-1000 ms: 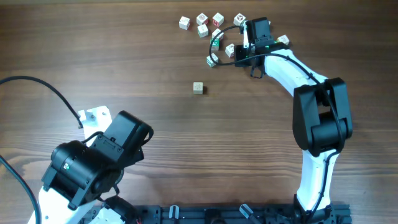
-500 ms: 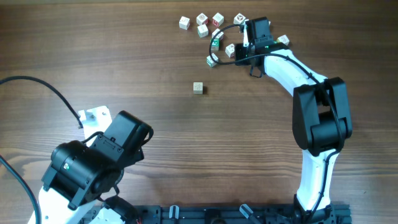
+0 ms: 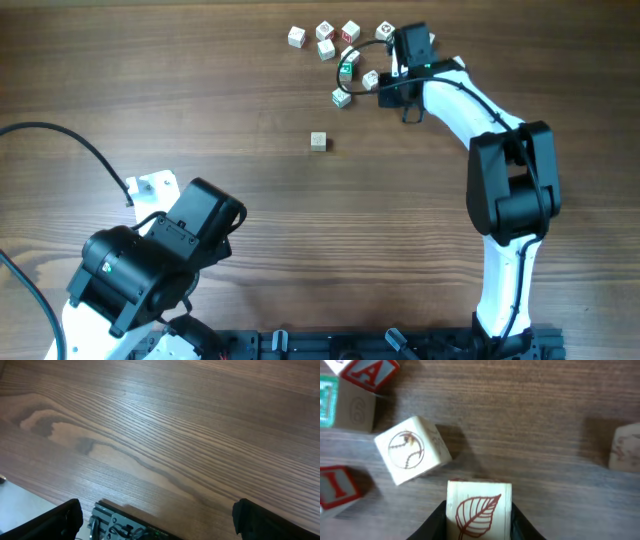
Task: Form a horizontal line
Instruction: 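Grasp the white leaf-picture block with the right gripper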
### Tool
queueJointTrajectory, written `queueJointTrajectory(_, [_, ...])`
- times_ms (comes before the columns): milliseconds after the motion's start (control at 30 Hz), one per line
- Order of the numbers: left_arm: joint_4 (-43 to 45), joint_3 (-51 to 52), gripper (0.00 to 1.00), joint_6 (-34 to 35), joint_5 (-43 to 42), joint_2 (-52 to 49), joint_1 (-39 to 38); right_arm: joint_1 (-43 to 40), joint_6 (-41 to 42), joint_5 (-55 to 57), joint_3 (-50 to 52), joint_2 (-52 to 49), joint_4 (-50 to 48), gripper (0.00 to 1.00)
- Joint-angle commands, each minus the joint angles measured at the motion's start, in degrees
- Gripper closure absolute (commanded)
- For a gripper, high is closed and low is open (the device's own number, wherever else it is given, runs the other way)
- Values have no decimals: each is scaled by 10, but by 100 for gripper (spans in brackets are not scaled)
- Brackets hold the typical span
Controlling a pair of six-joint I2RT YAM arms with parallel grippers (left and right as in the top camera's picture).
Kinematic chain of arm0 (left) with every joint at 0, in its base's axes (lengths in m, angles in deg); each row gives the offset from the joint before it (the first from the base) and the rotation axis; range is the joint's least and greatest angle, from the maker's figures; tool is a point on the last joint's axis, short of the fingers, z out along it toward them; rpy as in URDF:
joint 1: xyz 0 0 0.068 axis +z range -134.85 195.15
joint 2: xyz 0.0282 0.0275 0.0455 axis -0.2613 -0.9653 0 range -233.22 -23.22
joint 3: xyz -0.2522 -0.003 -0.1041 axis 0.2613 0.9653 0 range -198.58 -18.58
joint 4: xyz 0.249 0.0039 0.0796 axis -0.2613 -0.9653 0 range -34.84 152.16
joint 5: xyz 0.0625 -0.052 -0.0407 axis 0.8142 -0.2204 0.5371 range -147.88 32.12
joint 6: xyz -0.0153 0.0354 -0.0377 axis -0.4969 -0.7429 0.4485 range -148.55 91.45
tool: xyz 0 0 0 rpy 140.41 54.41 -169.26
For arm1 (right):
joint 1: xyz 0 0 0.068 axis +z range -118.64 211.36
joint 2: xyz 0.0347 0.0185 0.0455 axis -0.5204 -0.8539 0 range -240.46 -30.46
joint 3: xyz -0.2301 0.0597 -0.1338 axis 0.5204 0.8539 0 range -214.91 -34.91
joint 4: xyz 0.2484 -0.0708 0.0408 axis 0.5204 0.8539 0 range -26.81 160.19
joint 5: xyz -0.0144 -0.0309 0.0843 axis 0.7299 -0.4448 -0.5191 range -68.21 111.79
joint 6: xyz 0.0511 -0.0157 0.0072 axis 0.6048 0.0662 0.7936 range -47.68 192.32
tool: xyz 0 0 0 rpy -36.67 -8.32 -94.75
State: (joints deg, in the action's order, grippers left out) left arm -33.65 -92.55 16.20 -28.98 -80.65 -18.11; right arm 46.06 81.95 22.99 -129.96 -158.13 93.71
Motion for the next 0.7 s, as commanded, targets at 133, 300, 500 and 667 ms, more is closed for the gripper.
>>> queueJointTrajectory(133, [0,2,0,5,10,2,3,1,26,3,-18,166,145,79])
queueJointTrajectory(300, [0,2,0,5,10,2,3,2,49,-30,-18,235,260,80])
queueJointTrajectory(500, [0,2,0,5,10,2,3,49,86,-47,2,236,336,82])
queueJointTrajectory(667, [0,2,0,5,10,0,3,120,122,2,130,236,187,80])
